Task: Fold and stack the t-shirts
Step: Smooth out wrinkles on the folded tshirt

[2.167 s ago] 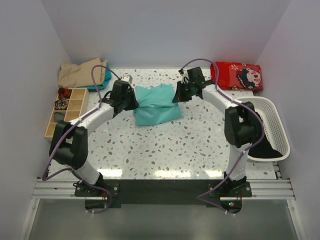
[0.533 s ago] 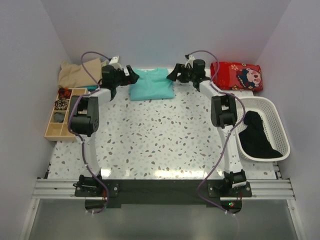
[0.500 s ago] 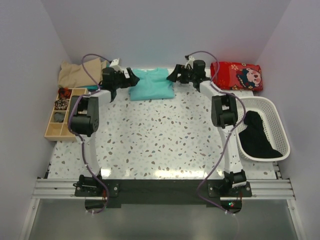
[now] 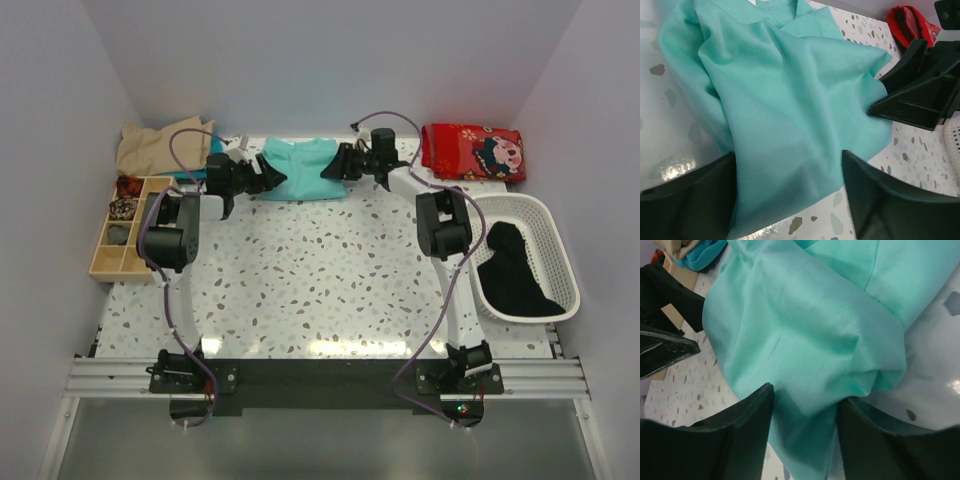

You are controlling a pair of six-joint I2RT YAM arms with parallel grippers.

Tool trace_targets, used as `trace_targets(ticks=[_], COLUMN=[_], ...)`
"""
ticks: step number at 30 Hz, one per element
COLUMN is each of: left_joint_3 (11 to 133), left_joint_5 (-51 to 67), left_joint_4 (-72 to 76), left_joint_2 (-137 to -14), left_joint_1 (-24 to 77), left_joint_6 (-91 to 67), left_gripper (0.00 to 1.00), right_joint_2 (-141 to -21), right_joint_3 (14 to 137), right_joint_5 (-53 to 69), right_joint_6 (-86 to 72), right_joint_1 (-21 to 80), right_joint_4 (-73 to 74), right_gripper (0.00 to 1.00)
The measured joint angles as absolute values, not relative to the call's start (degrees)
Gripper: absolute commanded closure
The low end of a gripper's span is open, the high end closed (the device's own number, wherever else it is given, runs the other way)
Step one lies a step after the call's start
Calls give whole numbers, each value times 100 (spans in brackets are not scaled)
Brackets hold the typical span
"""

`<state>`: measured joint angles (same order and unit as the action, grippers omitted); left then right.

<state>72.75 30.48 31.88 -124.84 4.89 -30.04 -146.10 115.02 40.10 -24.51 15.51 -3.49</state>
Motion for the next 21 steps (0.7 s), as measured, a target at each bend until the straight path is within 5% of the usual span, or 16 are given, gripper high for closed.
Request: trace_targets(ticks=[2, 3, 4, 6, 17, 20, 21], left_joint_3=[7266, 7231, 7170, 7011, 5135, 4615, 4436], left_joint_5=[3186, 3238, 3280, 3354, 3183, 3004, 2947], left_joint_4=[3280, 3328, 3358, 3448, 2681, 2235, 2086], left_joint_2=[-12540, -12554, -12556, -12556, -10746, -9780, -9465], left_joint_1=[489, 489, 489, 489, 731, 1017, 1129], left_joint_6=[-3166, -3236, -3293, -3400, -3400, -3347, -3343], left_gripper=[45, 68, 78, 90, 87, 78, 72], right_joint_2=[-14610, -14610, -14606, -14560, -11992, -10989, -10659], right_joint_3=[11507, 11483, 11410, 11131, 7575, 6541, 6228], right_joint_5=[4042, 4060, 4069, 4099, 3743, 3446, 3341], right_joint_6=[-2482, -2530, -2563, -2620, -2563, -2453, -2440], right_joint_1=[1640, 1684, 1721, 1769, 1973, 2303, 2443], right_joint_4=[-364, -395, -440, -572, -683, -534, -484], right_gripper=[78, 84, 95, 100, 100, 90, 70])
